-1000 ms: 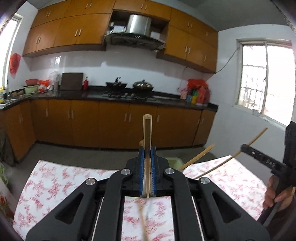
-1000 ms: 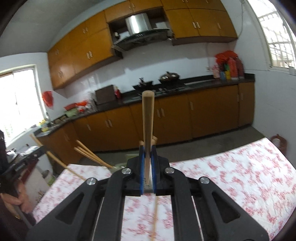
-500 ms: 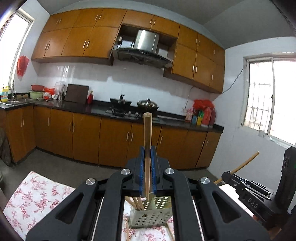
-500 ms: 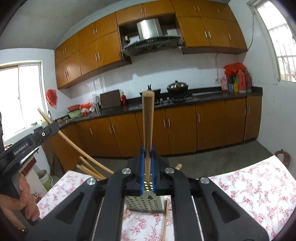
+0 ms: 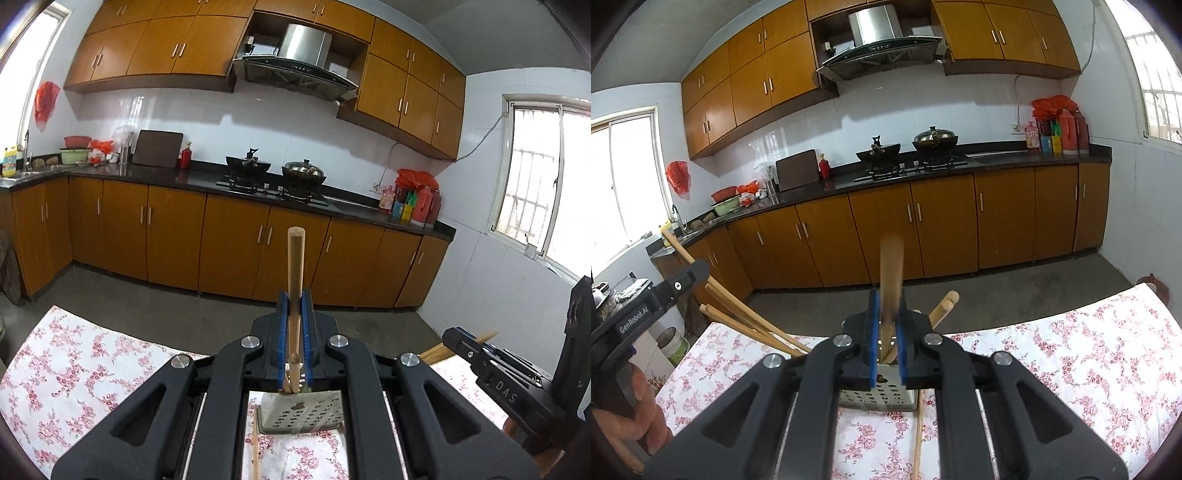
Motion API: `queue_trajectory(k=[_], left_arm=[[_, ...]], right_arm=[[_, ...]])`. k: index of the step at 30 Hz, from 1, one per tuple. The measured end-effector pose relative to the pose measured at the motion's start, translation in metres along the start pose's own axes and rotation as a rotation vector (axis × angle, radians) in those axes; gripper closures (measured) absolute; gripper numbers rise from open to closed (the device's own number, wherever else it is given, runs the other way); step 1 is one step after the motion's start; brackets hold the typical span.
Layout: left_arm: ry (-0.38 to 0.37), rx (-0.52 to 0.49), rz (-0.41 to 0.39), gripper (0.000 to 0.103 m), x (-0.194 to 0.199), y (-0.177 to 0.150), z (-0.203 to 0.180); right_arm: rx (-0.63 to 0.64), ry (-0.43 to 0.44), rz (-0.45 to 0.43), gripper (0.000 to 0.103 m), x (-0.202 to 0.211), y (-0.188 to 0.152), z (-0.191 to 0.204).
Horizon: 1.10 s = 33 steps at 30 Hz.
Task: Organize utensils
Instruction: 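Drop the left tool's chopstick into the holder and open while the right tool releases its chopstick, then lower the open left tool onto a loose chopstick while the right tool grasps another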
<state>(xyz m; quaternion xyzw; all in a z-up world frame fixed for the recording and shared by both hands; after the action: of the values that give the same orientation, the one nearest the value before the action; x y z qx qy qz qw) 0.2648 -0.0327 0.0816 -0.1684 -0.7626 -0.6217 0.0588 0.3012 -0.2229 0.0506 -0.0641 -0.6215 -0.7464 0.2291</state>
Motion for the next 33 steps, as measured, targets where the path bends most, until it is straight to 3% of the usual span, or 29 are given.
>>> queue_trajectory(k=[6, 9, 11, 15, 21, 27, 33], left_arm=[[-0.012, 0.017, -0.008, 0.094, 0.012, 0.003, 0.003], [-0.018, 0.038, -0.017, 0.086, 0.021, 0.007, 0.007], [-0.014, 0.046, -0.024, 0.078, 0.031, 0.007, 0.014], [0.005, 0.032, -0.015, 0.077, 0.044, -0.003, 0.022], [0.074, 0.037, 0.095, 0.07, 0.045, -0.055, 0.051], [0.131, 0.022, 0.302, 0.068, 0.025, -0.137, 0.076], [0.129, 0.029, 0.429, 0.066, 0.015, -0.189, 0.082]], right_arm=[[-0.002, -0.014, -0.052, 0.076, 0.027, 0.002, -0.006], [-0.005, -0.027, -0.068, 0.074, 0.041, 0.0, -0.015], [-0.004, -0.046, -0.068, 0.074, 0.051, -0.008, -0.024], [-0.017, -0.09, -0.025, 0.074, 0.06, -0.04, -0.048], [-0.049, -0.145, 0.185, 0.074, 0.033, -0.128, -0.075], [-0.019, -0.088, 0.401, 0.074, -0.004, -0.214, -0.049], [0.026, -0.099, 0.489, 0.075, -0.028, -0.252, -0.034]])
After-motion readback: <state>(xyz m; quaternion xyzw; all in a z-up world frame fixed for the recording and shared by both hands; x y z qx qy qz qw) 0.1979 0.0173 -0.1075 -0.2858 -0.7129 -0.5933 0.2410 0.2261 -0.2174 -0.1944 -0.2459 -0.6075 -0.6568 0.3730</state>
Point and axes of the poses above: each gripper's, at about its wrist camera, not at the fingertips, and x roughly against the way its jaws point, z to its left, y to its top, the point moved 10 cm from there along -x, roughly the way its jaws point, and after that the axes turned 1 degree about -x, right-handed, at the moved point
